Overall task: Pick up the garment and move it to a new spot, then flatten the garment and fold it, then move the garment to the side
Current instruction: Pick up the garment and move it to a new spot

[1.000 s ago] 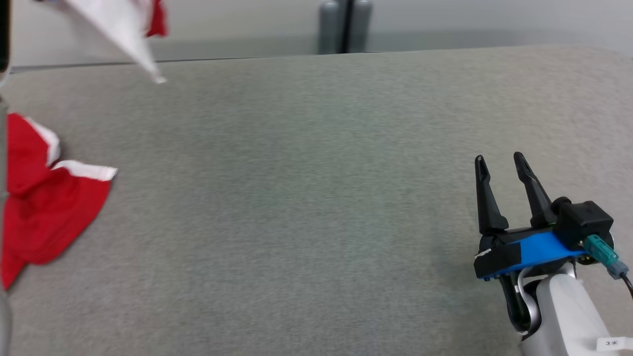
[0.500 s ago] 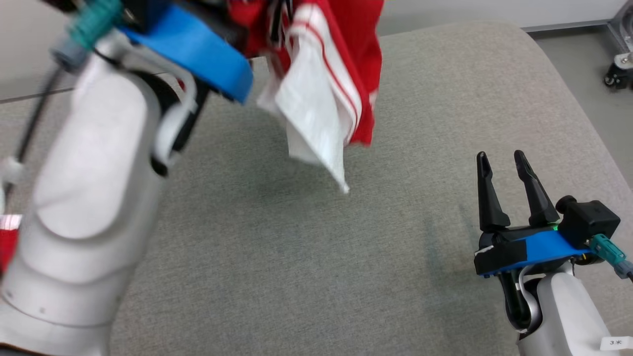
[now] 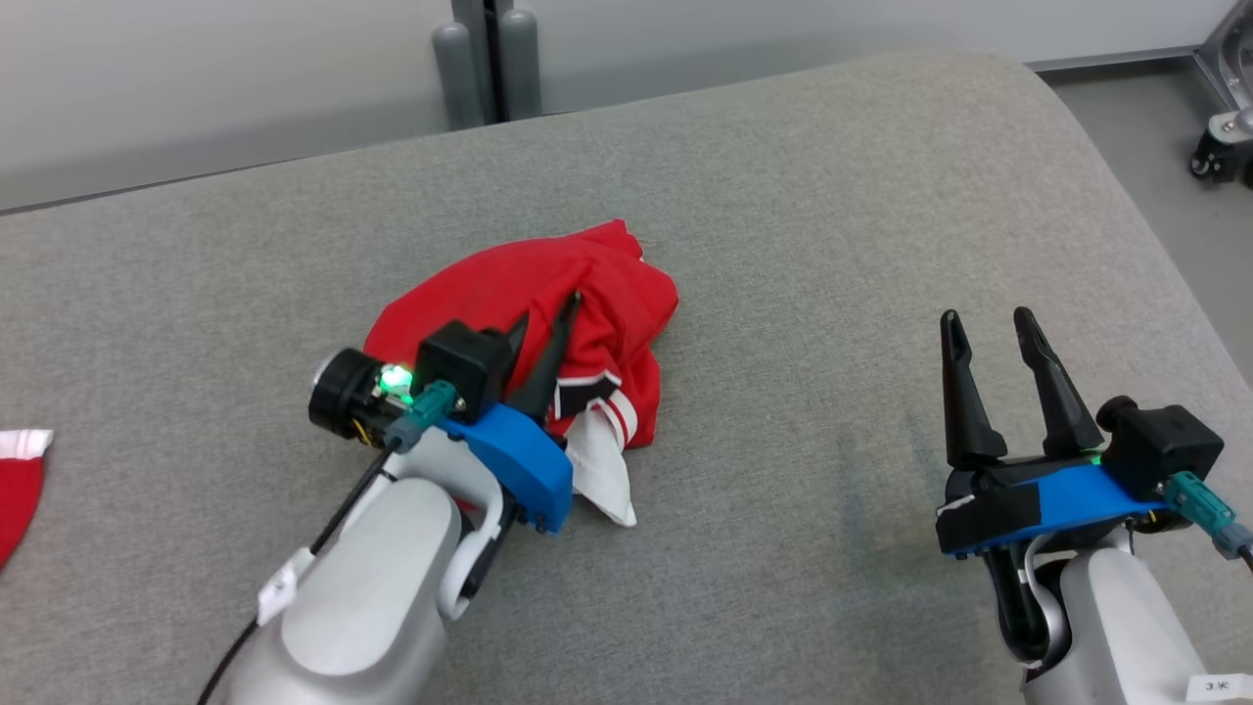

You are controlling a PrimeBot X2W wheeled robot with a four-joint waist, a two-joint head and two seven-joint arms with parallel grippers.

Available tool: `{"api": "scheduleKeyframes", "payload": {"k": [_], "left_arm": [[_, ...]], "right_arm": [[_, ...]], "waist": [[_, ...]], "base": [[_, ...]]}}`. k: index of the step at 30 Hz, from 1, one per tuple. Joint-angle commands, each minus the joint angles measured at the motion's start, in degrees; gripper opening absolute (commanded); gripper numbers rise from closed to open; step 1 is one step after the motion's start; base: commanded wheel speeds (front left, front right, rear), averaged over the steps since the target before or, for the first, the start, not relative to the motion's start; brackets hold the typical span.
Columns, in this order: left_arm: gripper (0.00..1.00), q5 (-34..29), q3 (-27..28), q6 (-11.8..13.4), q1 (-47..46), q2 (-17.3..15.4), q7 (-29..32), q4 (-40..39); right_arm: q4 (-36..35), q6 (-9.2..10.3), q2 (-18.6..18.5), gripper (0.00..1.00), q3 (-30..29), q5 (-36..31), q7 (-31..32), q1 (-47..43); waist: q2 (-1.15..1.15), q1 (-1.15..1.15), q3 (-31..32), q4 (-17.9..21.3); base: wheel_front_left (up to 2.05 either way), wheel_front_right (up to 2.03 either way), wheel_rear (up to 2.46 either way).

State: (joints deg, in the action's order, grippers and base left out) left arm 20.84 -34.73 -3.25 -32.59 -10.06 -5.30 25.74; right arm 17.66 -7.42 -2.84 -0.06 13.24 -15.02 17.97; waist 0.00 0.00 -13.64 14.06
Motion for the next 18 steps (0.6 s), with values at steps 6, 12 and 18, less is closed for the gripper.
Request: {"api": "scheduleKeyframes", "payload": {"k": [6, 12, 18], "left_arm": [[1.0, -0.2, 0.0, 0.8, 0.3, 0.7, -4.8, 1.6], [1.0, 0.4, 3.6, 2.8, 2.3, -1.7, -8.7, -0.8], [1.0, 1.1, 9.8, 7.0, 6.7, -5.2, -9.8, -4.6]], "right_arm": [[0.9, -0.13, -0.1, 1.0, 0.0, -0.8, -0.2, -1.3], [1.6, -0.13, -0.1, 1.0, 0.1, -1.2, -0.2, -3.1], [2.1, -0.13, -0.1, 1.0, -0.8, -1.8, -0.2, -4.6]], "waist": [[0.0, 0.0, 1.9, -2.0], [0.0, 0.0, 5.0, -5.1], [0.0, 0.0, 7.1, -9.2]], "base": [[0.0, 0.0, 0.0], [0.0, 0.0, 0.0], [0.0, 0.0, 0.0]]}}
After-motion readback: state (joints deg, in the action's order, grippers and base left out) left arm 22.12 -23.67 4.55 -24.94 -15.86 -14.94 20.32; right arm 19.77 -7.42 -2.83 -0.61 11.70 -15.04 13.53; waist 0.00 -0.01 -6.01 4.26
